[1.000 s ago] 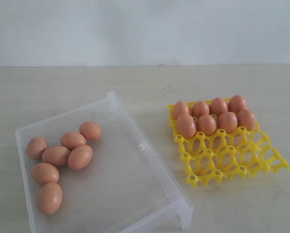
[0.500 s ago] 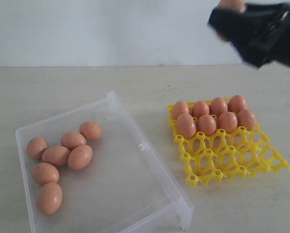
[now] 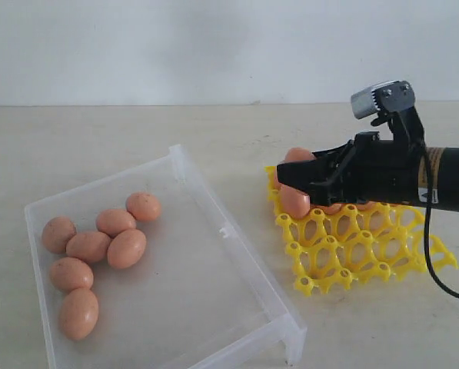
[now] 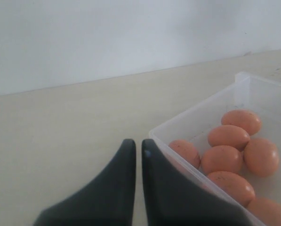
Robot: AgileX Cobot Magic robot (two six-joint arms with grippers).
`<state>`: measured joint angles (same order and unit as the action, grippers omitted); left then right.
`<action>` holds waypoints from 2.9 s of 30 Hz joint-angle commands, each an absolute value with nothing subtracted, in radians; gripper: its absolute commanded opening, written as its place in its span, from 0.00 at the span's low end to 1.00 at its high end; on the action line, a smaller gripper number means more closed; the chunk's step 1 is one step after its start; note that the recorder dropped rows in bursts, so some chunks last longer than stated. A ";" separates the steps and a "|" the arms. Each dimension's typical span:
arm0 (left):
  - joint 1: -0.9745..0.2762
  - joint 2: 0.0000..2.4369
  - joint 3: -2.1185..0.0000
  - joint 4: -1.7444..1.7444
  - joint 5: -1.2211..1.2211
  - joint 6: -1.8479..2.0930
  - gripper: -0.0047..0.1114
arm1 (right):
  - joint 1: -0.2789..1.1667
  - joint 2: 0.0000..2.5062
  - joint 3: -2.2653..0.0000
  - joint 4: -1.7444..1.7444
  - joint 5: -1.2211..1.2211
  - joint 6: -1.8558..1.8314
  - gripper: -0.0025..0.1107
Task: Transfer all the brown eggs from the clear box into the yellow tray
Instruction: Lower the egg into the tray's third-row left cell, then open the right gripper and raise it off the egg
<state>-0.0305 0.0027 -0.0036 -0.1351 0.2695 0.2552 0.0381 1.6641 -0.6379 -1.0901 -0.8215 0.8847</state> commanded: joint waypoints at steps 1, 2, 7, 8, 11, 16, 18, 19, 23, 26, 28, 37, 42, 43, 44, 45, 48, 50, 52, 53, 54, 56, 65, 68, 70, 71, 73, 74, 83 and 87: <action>-0.034 0.000 0.000 -0.142 0.262 0.255 0.08 | -0.018 1.722 -0.642 -1.139 -1.014 0.965 0.02; -0.034 0.000 0.000 -0.142 0.262 0.255 0.08 | -0.025 1.738 -0.642 -1.161 -1.027 0.980 0.02; -0.034 0.000 0.000 -0.142 0.262 0.255 0.08 | -0.060 1.836 -0.642 -1.323 -1.065 1.026 0.02; -0.034 0.000 0.000 -0.142 0.262 0.255 0.08 | -0.066 1.860 -0.642 -1.342 -1.085 1.030 0.02; -0.034 0.000 0.000 -0.142 0.262 0.255 0.08 | -0.072 1.899 -0.642 -1.345 -1.122 1.027 0.02; -0.034 0.000 0.000 -0.142 0.262 0.255 0.08 | -0.072 1.904 -0.642 -1.315 -1.172 0.939 0.02; -0.034 0.000 0.000 -0.142 0.262 0.255 0.08 | -0.072 1.904 -0.642 -1.291 -1.194 0.916 0.02; -0.034 0.000 0.000 -0.142 0.262 0.255 0.08 | -0.072 1.904 -0.642 -1.274 -1.208 0.901 0.02; -0.034 0.000 0.000 -0.142 0.262 0.255 0.08 | -0.072 1.904 -0.642 -1.255 -1.221 0.820 0.02; -0.034 0.000 0.000 -0.142 0.262 0.255 0.08 | -0.072 1.904 -0.642 -1.253 -1.221 0.748 0.02; -0.034 0.000 0.000 -0.142 0.262 0.255 0.08 | -0.072 1.904 -0.642 -1.243 -1.221 0.709 0.02; -0.034 0.000 0.000 -0.142 0.262 0.255 0.08 | -0.072 1.904 -0.642 -1.171 -1.201 0.696 0.02; -0.034 0.000 0.000 -0.142 0.262 0.255 0.08 | -0.070 1.904 -0.642 -1.177 -1.039 0.679 0.02; -0.034 0.000 0.000 -0.142 0.262 0.255 0.08 | -0.070 1.904 -0.642 -1.178 -1.004 0.679 0.02; -0.034 0.000 0.000 -0.142 0.262 0.255 0.08 | -0.070 1.904 -0.642 -1.178 -0.980 0.677 0.02; -0.034 0.000 0.000 -0.142 0.262 0.255 0.08 | -0.070 1.904 -0.642 -1.178 -0.967 0.677 0.02; -0.034 0.000 0.000 -0.142 0.262 0.255 0.08 | -0.070 1.904 -0.642 -1.178 -0.970 0.652 0.02; -0.034 0.000 0.000 -0.142 0.262 0.255 0.08 | -0.070 1.904 -0.642 -1.176 -0.979 0.619 0.02; -0.034 0.000 0.000 -0.142 0.262 0.255 0.08 | -0.070 1.906 -0.642 -1.172 -0.977 0.612 0.02; -0.034 0.000 0.000 -0.142 0.262 0.255 0.08 | -0.070 1.906 -0.642 -1.172 -0.975 0.610 0.02; -0.034 0.000 0.000 -0.142 0.262 0.255 0.08 | -0.070 1.906 -0.642 -1.167 -0.975 0.602 0.02; -0.034 0.000 0.000 -0.142 0.262 0.255 0.08 | -0.070 1.907 -0.642 -1.161 -0.975 0.582 0.02; -0.034 0.000 0.000 -0.142 0.262 0.255 0.08 | -0.070 1.907 -0.642 -1.157 -0.975 0.544 0.26; -0.034 0.000 0.000 -0.142 0.262 0.255 0.08 | -0.070 1.907 -0.642 -1.157 -0.975 0.544 0.43; -0.034 0.000 0.000 -0.142 0.262 0.255 0.08 | -0.070 1.907 -0.642 -1.157 -0.975 0.550 0.49; -0.034 0.000 0.000 -0.142 0.262 0.255 0.08 | -0.070 1.907 -0.642 -1.157 -0.975 0.556 0.53; -0.034 0.000 0.000 -0.142 0.262 0.255 0.08 | -0.070 1.907 -0.642 -1.157 -0.975 0.567 0.54; -0.034 0.000 0.000 -0.142 0.262 0.255 0.08 | -0.070 1.907 -0.642 -1.157 -0.975 0.567 0.54; -0.034 0.000 0.000 -0.142 0.262 0.255 0.08 | -0.070 1.881 -0.642 -1.039 -1.221 0.589 0.53; -0.034 0.000 0.000 -0.142 0.262 0.255 0.08 | -0.072 1.782 -0.640 -0.925 -1.221 0.630 0.43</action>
